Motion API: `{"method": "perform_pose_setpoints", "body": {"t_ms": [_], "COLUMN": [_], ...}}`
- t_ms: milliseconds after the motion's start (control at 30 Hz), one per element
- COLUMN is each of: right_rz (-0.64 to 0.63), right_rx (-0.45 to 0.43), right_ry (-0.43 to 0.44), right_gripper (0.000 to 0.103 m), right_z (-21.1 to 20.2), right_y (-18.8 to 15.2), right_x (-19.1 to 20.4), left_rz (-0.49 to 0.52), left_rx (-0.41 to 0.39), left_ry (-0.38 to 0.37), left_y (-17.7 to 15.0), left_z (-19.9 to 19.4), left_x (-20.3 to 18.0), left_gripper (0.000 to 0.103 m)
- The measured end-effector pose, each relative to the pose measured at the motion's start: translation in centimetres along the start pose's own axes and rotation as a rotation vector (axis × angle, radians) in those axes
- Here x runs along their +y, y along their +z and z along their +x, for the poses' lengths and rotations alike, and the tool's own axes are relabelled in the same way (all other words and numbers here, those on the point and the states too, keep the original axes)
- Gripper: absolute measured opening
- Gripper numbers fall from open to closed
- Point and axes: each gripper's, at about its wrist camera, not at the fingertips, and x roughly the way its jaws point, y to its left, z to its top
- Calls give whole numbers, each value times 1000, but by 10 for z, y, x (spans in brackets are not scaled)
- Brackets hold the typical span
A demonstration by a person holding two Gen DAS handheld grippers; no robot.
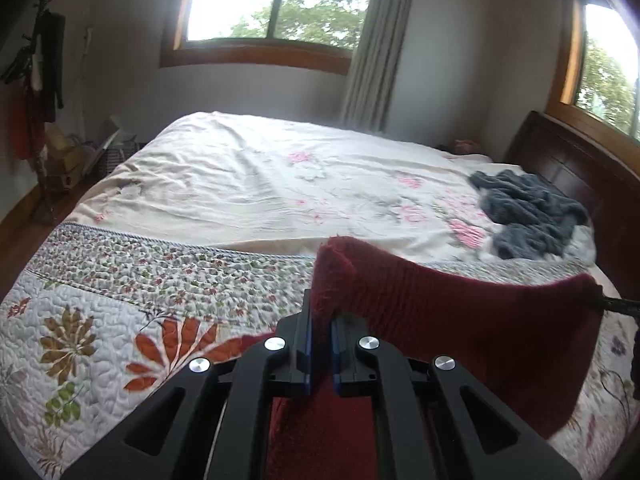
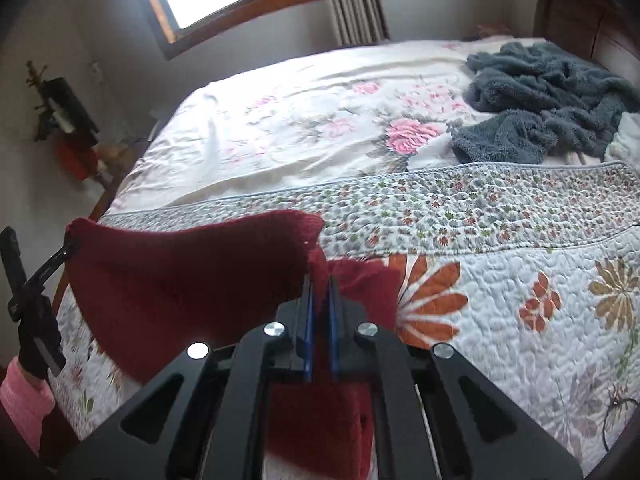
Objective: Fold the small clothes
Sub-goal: 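Lift the ribbed hem with both tools and carry it over toward the collar, then lower the hem onto the collar and open both tools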
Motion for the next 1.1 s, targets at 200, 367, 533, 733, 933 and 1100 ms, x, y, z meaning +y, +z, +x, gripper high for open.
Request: {"method": "perform_pose_setpoints", "body": {"t_ms": [200, 367, 533, 733, 933, 1100], "right_rz": [29, 31, 58, 82, 115, 172], "right_rx": [77, 147, 190, 221, 226, 190], "right_ry": [-61, -93, -113, -125, -97, 4], "right_gripper": [5, 5, 5, 7, 18, 32], "right_z": [76, 130, 165, 188, 177, 125], "right_y": [18, 13, 6, -2, 0, -8], "right_x": [-21, -32, -47, -57, -61, -68], "left_rz": [5, 0, -4, -4, -56, -103], "left_rx": [85, 186, 252, 327, 361, 286], "left_ry": [54, 75, 107, 139, 140, 120], "left_y": [0, -19, -38, -53, -52, -37], "left_z": [86, 147, 188, 214, 213, 168], "left_x": [6, 10, 19, 26, 35, 45], "left_gripper": [6, 6, 7, 10, 22, 28]}}
